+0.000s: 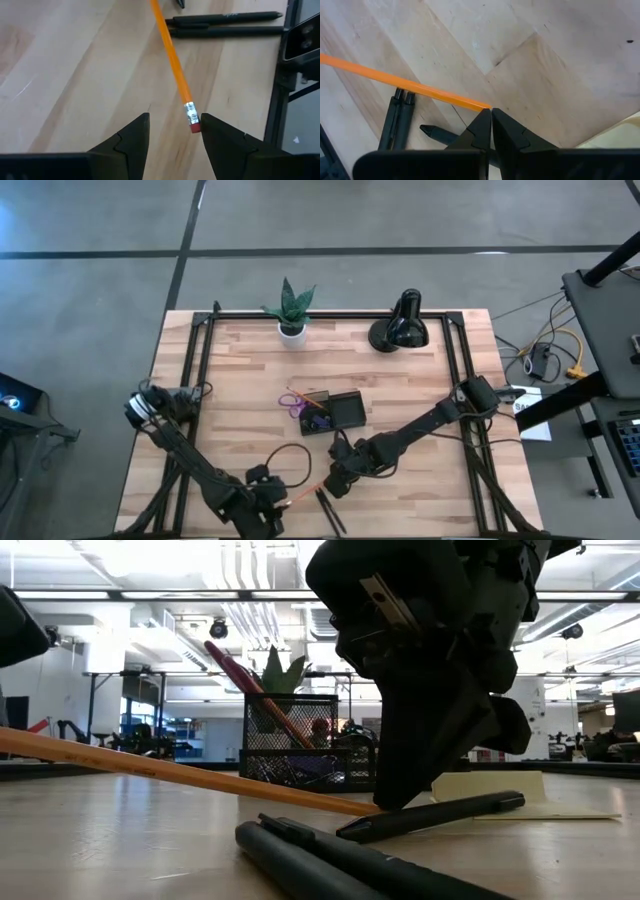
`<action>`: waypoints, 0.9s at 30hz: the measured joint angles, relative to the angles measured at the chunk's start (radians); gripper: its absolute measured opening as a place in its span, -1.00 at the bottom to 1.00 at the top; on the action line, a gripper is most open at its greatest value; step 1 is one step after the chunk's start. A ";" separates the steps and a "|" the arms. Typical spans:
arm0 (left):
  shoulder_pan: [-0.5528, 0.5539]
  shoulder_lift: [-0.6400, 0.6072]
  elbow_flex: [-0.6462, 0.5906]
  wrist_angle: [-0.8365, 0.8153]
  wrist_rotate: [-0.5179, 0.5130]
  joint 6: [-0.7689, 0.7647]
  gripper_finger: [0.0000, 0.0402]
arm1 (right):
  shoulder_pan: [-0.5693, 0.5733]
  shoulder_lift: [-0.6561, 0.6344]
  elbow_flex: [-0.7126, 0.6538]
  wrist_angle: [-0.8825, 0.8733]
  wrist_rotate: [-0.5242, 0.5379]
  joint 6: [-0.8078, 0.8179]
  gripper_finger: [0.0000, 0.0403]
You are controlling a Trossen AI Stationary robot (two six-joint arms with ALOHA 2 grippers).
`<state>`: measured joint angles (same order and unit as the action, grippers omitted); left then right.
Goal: Pick and place office supplies into organizer
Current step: Put the pencil into the desk organizer
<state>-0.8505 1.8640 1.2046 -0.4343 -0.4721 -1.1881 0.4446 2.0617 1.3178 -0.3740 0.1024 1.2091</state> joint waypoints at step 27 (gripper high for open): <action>0.039 0.009 -0.020 0.024 0.047 0.165 -0.96 | 0.001 -0.001 0.005 0.010 0.001 -0.025 -0.96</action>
<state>-0.8113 1.8727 1.1842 -0.4105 -0.4249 -1.0228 0.4455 2.0606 1.3225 -0.3642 0.1030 1.1843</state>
